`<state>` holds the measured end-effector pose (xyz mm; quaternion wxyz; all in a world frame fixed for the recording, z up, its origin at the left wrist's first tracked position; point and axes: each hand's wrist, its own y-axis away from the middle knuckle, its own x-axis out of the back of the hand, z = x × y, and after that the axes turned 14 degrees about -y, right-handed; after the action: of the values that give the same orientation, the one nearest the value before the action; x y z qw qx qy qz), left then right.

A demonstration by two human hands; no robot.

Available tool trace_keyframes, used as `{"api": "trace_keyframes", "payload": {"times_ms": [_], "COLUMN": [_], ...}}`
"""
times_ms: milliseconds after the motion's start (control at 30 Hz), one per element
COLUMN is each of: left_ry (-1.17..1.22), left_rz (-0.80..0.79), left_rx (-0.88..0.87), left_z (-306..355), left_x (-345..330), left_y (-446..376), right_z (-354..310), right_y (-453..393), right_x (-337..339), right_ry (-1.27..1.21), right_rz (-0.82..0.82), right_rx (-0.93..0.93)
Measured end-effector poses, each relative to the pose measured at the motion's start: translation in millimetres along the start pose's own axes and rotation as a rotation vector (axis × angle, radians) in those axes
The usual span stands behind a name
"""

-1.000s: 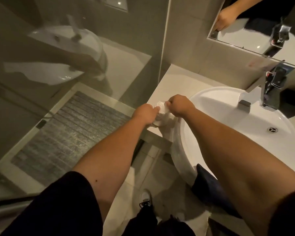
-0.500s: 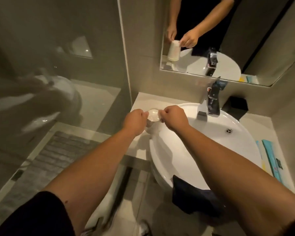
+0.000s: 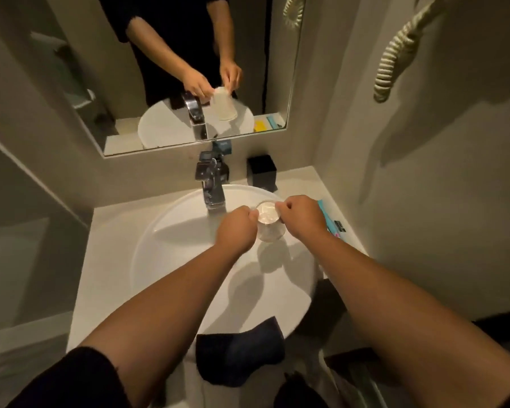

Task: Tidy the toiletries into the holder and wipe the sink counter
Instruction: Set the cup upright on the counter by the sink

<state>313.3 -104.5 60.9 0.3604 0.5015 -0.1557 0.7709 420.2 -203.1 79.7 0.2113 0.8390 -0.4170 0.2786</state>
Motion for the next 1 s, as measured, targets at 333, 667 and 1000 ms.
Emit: {"api": "trace_keyframes", "payload": {"times_ms": [333,667,1000], "left_ry": [-0.007,-0.258,-0.481], "left_rz": [0.022,-0.049,-0.136], "left_rx": [0.013,0.048,0.024], "left_z": [102,113,127], "left_x": [-42,-84,-87], "left_y": [-139,-254,-282], "right_z": [48,82,92], "right_y": [-149,-270,-306], "right_x": [63,30,13], "right_ry": [-0.033,0.074,0.131], "right_rz": [0.06,0.06,0.076], "right_rx": [-0.023,-0.095,-0.12]}}
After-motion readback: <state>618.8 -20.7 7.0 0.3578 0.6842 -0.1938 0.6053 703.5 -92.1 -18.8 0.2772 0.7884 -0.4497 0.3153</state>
